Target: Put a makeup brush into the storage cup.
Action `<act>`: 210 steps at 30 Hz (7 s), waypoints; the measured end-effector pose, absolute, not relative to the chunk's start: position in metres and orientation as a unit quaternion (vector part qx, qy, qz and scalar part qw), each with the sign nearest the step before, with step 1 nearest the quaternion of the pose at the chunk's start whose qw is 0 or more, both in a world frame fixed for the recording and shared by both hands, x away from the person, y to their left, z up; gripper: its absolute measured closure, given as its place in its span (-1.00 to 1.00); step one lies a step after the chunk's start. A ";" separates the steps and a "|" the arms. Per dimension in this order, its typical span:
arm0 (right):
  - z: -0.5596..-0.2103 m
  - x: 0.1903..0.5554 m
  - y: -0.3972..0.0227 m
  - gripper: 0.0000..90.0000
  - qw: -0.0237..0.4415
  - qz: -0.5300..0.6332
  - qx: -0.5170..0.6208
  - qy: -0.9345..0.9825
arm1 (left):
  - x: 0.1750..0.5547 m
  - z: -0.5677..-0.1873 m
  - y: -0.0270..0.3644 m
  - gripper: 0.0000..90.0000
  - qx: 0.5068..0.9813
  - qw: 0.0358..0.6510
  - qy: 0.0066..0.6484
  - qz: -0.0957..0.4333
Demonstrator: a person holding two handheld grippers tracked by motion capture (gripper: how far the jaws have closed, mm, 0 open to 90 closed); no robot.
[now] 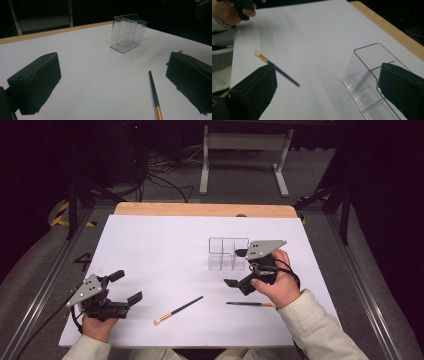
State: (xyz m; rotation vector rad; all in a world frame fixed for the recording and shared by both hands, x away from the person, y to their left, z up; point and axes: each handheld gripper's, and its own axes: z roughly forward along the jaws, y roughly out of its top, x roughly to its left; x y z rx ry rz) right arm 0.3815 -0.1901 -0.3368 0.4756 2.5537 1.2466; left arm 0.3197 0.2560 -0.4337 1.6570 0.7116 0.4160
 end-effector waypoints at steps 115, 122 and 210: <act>-0.357 0.403 -0.017 -0.90 0.001 0.202 -0.029 0.979 | 0.320 -0.436 0.257 -0.99 0.721 0.597 0.308 0.171; -0.363 0.402 -0.014 -0.89 -0.003 0.192 -0.032 0.981 | 0.320 -0.436 0.257 -0.99 0.720 0.598 0.308 0.171; -0.424 0.377 0.011 0.86 -0.015 0.042 -0.138 0.989 | 0.320 -0.436 0.258 -0.99 0.719 0.599 0.306 0.172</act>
